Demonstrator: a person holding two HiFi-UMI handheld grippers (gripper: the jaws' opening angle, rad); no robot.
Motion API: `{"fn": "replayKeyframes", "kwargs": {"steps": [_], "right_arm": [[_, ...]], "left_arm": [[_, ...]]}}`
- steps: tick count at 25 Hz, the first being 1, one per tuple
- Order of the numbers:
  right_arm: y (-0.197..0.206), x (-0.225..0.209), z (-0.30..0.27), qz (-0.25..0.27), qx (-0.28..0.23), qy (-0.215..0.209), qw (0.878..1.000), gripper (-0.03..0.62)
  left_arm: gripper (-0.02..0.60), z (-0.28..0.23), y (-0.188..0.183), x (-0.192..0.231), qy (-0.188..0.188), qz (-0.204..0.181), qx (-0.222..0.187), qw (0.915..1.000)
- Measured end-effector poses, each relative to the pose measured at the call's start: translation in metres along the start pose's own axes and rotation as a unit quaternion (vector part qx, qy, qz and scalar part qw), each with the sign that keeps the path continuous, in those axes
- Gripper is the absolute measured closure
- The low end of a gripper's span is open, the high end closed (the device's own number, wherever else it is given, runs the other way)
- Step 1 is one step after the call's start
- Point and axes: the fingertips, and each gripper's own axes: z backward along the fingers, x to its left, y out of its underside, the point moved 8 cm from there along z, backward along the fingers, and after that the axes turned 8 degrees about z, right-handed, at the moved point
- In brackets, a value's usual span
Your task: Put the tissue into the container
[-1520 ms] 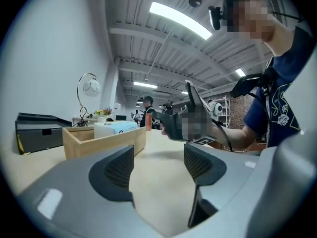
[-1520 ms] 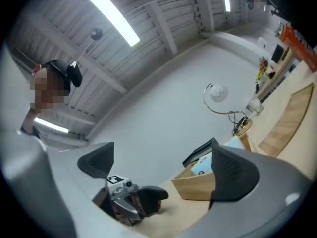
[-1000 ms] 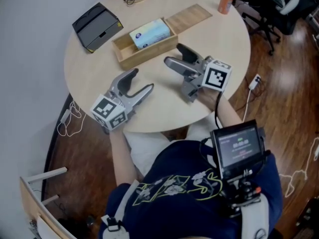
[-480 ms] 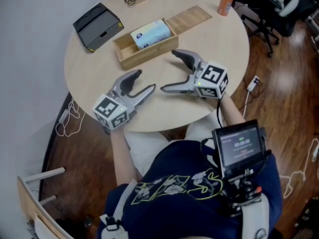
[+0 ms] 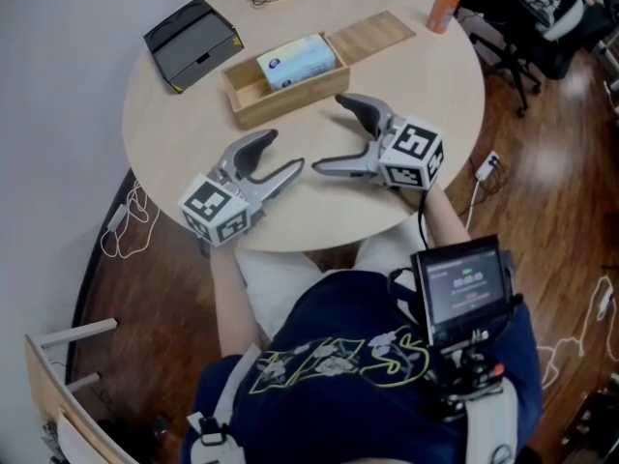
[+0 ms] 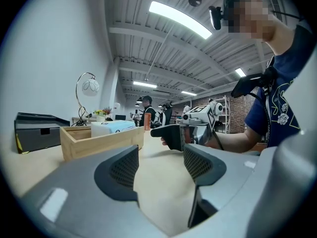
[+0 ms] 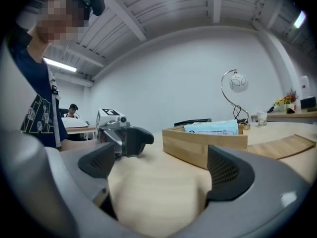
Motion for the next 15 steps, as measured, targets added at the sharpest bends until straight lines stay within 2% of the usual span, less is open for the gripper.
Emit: {"fn": "replayKeyframes", "kwargs": {"steps": [6,15], "right_arm": [[0.000,0.002,-0.002,0.010,0.003,0.006,1.000,0.020],[-0.001,0.001,-0.003,0.003,0.003,0.004,1.000,0.020]], "left_arm": [[0.290,-0.002,0.001,-0.004,0.027,-0.005,0.003,0.9996],[0.290,-0.012,0.006,0.000,0.019,0.011,0.046,0.9987]]}}
